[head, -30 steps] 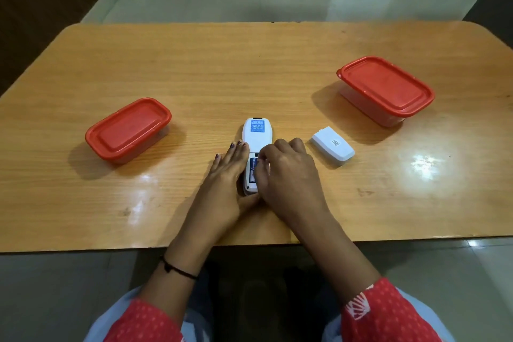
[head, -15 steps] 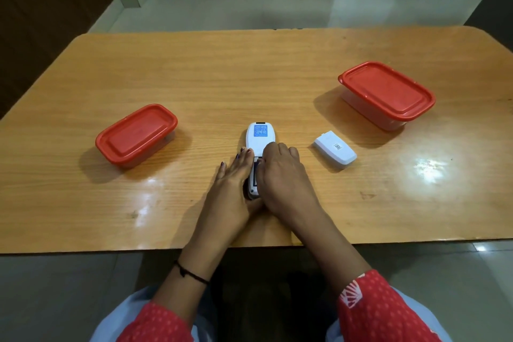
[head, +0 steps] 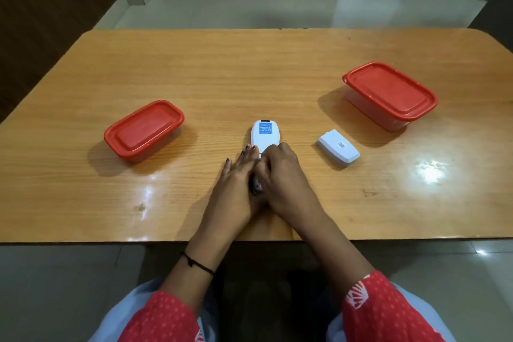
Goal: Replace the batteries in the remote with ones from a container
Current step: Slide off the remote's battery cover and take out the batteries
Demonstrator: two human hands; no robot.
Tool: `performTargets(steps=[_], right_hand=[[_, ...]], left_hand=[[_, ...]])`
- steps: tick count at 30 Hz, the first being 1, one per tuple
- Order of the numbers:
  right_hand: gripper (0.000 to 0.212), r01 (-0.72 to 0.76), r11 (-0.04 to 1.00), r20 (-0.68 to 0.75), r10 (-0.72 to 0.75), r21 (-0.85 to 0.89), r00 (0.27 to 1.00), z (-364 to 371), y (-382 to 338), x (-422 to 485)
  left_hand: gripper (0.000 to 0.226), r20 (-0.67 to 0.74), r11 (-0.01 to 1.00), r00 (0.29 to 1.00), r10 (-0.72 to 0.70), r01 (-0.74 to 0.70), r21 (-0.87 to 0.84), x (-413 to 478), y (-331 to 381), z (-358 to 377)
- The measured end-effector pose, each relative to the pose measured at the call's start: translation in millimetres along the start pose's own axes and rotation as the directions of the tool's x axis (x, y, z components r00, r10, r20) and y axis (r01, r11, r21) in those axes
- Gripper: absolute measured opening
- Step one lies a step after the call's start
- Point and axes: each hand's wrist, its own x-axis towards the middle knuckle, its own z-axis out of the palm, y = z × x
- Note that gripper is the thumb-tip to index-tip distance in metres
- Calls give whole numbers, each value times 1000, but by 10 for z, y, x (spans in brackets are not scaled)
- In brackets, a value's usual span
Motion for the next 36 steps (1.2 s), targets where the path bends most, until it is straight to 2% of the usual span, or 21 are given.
performTargets(steps=[2,4,6,11,16,22,27,31,36], right_hand=[[10,-93,983,-71,105,161,992,-115,97,47],[16,-103,984,-106,120,148,987,-224,181,63],[23,-65,991,-81,74,114,994,-268,192,32],[24,69,998,-44,-68,16,997,-214,168,-32],[13,115,993,-50,-117,-41,992,-167,178,42],[8,83,996,-2,-83,23,997,-172,201,86],[13,57,998,42,-56,-31,998,-126,175,127],[3,14,1000,55,-14,2,998,-119,154,124],[6,12,1000,53,-12,6,999,-110,104,93]], left_hand=[[85,-3,999,1000,-29,29,-35,-2,36,-20],[95,-5,998,999,-54,54,-14,1,50,-27],[98,-3,998,998,-61,61,4,5,45,-24],[93,-12,999,999,-37,37,-20,5,39,-24],[89,-23,999,999,-36,35,-26,6,33,-21],[90,-15,999,999,-36,35,-22,13,39,-25],[87,-27,998,998,-55,54,-38,8,21,-15],[87,-16,997,998,-57,56,-58,1,22,-16],[82,-10,997,998,-55,55,-51,-7,26,-25]])
